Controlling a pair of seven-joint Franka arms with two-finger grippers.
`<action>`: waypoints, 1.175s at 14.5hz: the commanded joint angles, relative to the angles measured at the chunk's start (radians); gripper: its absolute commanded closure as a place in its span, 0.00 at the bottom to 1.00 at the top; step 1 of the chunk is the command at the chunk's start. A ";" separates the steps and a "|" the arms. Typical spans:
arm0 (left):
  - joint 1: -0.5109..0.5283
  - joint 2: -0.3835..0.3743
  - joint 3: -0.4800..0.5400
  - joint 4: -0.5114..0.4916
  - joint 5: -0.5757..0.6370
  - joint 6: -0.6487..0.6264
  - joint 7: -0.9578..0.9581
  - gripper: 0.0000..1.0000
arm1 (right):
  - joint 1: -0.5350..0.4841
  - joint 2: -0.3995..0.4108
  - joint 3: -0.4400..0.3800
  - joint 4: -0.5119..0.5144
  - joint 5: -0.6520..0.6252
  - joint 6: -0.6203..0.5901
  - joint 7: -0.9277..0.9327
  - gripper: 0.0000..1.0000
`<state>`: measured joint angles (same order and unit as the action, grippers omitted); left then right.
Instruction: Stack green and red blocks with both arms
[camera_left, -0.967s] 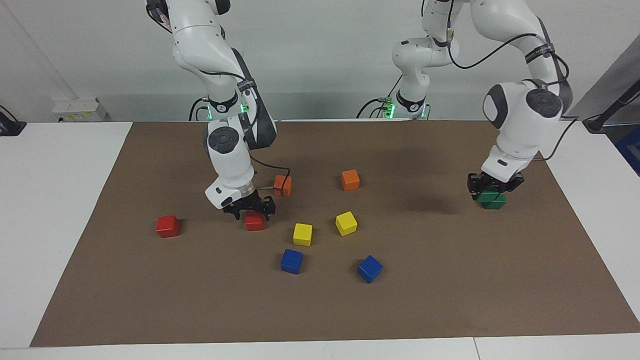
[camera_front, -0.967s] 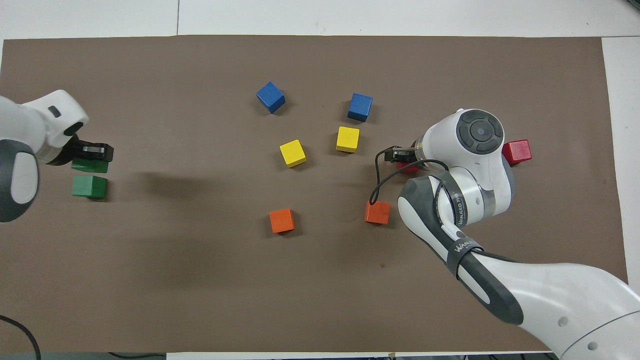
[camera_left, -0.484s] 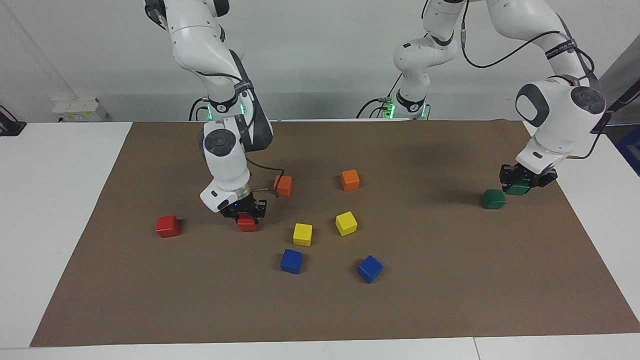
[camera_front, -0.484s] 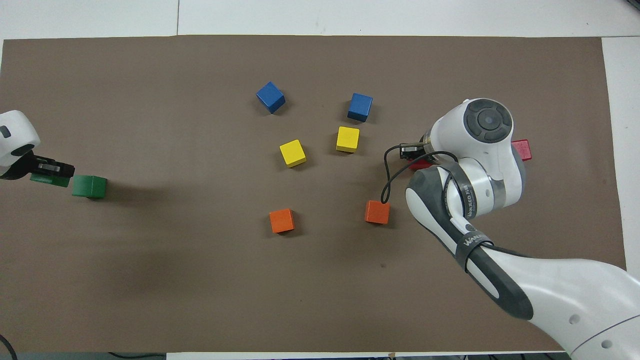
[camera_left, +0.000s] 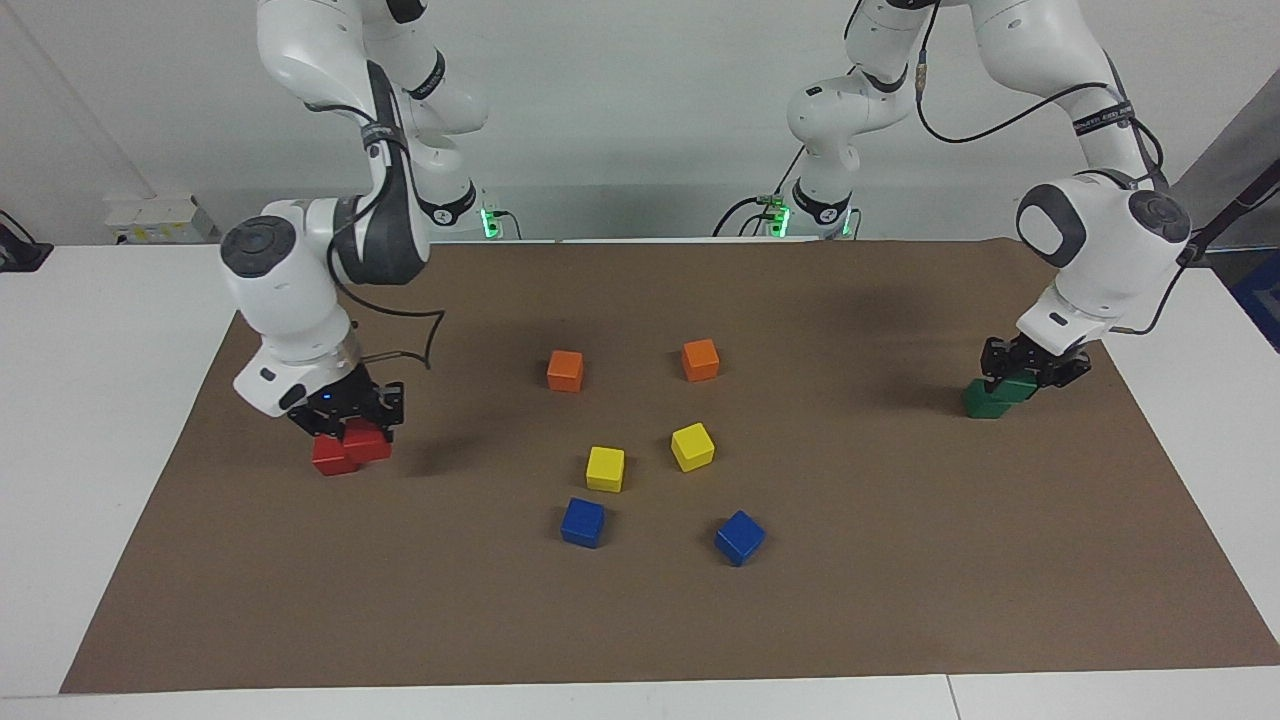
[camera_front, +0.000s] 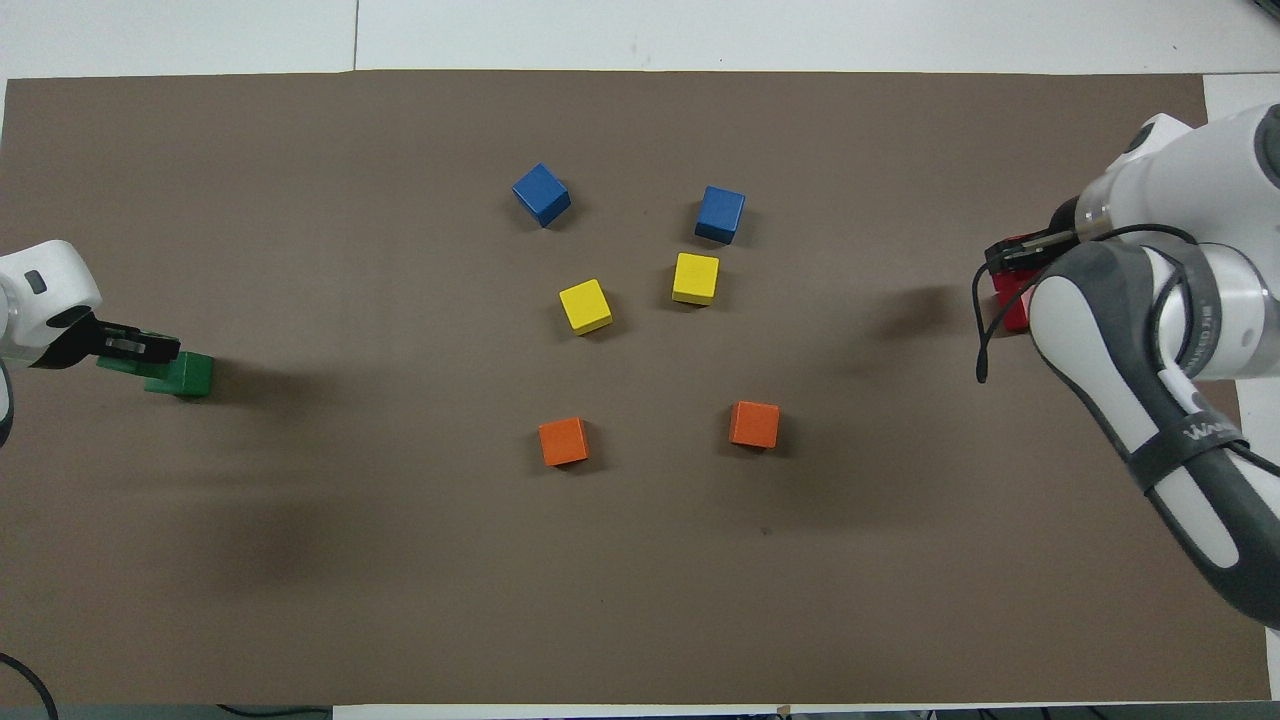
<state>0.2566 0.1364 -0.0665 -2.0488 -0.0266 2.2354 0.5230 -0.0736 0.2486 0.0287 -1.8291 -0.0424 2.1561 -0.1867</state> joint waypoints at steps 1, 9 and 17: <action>0.027 -0.003 -0.009 -0.040 -0.024 0.061 0.041 1.00 | -0.029 -0.011 0.014 -0.033 -0.002 0.011 -0.027 1.00; 0.036 0.003 -0.010 -0.096 -0.026 0.150 0.035 1.00 | -0.081 -0.026 0.014 -0.139 0.009 0.129 -0.022 1.00; 0.030 0.006 -0.009 -0.097 -0.026 0.167 0.040 1.00 | -0.095 -0.026 0.016 -0.154 0.019 0.136 -0.001 1.00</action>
<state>0.2831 0.1460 -0.0706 -2.1270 -0.0314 2.3661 0.5379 -0.1551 0.2482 0.0301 -1.9534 -0.0390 2.2774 -0.2026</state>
